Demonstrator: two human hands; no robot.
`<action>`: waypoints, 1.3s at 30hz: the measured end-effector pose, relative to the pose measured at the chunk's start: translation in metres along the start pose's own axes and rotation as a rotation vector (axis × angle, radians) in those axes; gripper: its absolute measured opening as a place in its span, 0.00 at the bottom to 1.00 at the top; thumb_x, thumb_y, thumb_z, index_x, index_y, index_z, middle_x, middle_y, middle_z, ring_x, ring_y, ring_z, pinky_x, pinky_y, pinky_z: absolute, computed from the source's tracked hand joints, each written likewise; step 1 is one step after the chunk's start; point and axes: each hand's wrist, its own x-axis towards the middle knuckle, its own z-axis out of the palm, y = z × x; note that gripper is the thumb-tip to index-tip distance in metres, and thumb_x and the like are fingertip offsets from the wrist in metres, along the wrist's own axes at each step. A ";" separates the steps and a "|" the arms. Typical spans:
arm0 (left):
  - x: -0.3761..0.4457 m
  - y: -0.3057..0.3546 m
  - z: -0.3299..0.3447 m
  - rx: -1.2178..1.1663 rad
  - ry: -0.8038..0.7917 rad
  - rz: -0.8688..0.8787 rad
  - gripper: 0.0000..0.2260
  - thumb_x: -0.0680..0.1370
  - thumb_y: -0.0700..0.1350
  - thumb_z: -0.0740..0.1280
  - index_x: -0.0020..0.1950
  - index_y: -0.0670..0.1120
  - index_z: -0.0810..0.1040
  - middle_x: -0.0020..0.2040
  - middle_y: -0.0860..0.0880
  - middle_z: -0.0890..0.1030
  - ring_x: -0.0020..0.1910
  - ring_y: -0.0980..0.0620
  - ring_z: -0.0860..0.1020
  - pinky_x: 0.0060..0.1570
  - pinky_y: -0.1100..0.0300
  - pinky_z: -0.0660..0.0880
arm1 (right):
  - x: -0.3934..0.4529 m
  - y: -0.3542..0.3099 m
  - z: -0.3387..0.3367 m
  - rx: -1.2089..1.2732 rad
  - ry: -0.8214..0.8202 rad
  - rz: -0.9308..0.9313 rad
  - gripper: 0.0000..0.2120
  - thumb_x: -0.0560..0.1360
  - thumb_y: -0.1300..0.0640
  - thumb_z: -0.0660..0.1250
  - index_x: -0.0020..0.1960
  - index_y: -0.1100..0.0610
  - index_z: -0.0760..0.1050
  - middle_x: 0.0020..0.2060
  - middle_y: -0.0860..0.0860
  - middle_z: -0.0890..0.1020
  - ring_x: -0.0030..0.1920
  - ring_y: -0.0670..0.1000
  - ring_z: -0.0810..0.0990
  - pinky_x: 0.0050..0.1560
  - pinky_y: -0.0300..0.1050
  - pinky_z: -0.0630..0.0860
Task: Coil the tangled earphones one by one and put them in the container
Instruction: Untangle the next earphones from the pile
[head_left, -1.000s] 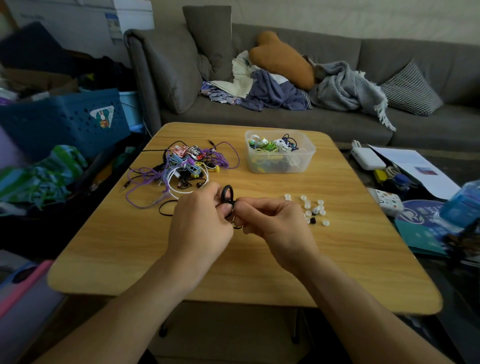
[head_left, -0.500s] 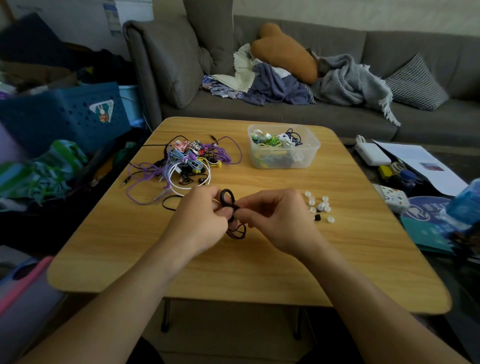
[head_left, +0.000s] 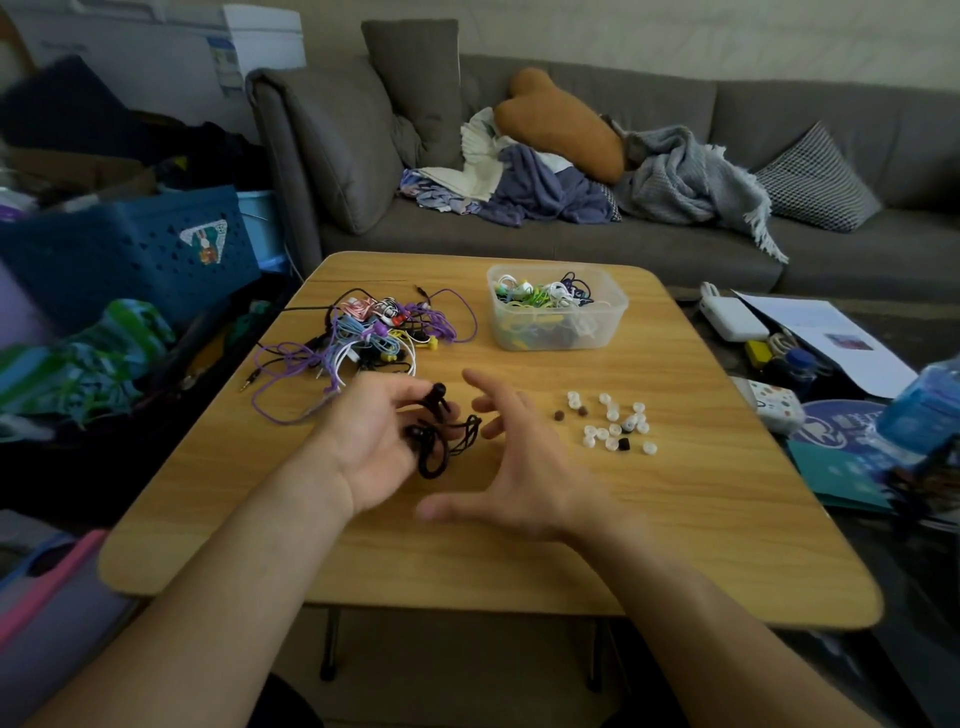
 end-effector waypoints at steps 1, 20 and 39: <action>0.001 0.001 -0.001 -0.062 -0.015 -0.025 0.07 0.78 0.42 0.58 0.51 0.41 0.73 0.43 0.40 0.76 0.41 0.44 0.76 0.44 0.53 0.70 | 0.002 -0.002 0.006 -0.012 0.002 -0.020 0.58 0.55 0.38 0.83 0.76 0.39 0.55 0.67 0.46 0.69 0.63 0.45 0.72 0.63 0.42 0.72; -0.002 0.024 -0.018 0.435 -0.181 0.174 0.10 0.80 0.42 0.64 0.61 0.44 0.77 0.57 0.42 0.82 0.54 0.42 0.82 0.55 0.42 0.79 | 0.030 -0.002 -0.001 0.343 0.297 0.051 0.10 0.76 0.64 0.71 0.51 0.52 0.85 0.37 0.50 0.87 0.34 0.49 0.86 0.41 0.45 0.83; 0.065 0.044 -0.029 0.762 0.398 0.883 0.09 0.82 0.44 0.61 0.51 0.51 0.81 0.42 0.63 0.77 0.44 0.66 0.76 0.39 0.71 0.69 | 0.155 0.020 -0.176 0.712 0.742 0.218 0.04 0.72 0.71 0.72 0.43 0.64 0.80 0.43 0.60 0.84 0.41 0.59 0.86 0.43 0.45 0.83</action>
